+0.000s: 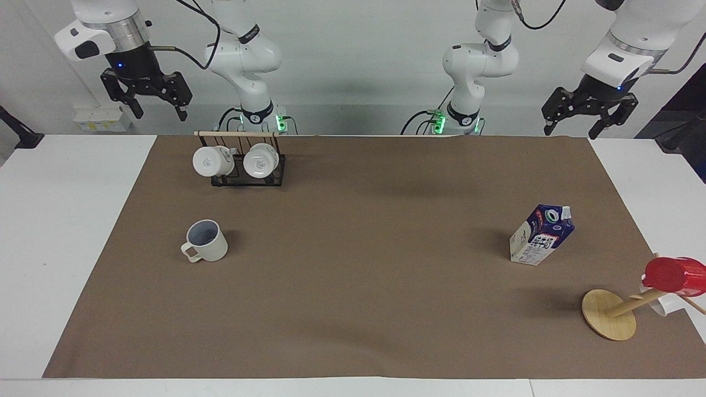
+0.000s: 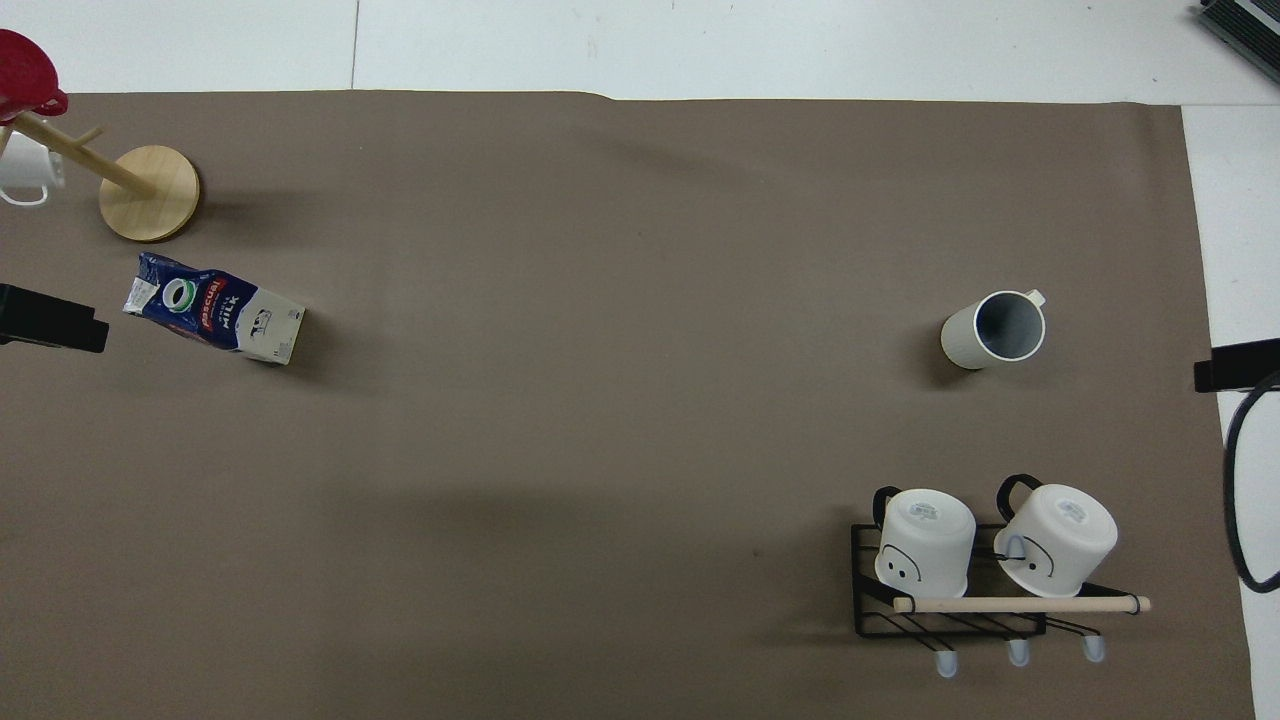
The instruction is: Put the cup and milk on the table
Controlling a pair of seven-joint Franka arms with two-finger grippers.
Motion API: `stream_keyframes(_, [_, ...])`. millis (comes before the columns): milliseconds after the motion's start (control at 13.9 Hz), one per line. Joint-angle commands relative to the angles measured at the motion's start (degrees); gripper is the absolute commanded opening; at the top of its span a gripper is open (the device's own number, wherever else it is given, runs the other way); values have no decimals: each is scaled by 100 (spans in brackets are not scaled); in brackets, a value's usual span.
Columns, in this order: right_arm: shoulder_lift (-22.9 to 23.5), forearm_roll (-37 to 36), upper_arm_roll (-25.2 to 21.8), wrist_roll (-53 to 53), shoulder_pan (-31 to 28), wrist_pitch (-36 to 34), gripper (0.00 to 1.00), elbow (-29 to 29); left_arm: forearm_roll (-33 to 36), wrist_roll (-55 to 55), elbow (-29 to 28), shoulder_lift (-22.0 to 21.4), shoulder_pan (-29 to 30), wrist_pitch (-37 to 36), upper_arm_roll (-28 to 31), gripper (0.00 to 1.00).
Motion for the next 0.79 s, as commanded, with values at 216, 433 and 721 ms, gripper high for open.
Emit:
stream_keyframes(216, [129,-34,35,-160,-15,939,100,-657,-106,28,-180,-150,19,10,2,100])
stream_keyframes(433, [251,-34,26,-168,143,1590,100,-1132,-106,28,-180,-150,19,10,2,100])
stream_keyframes(721, [840,-34,26,-177,292,2327,100,-1431,-106,28,-180,-150,19,10,2,100])
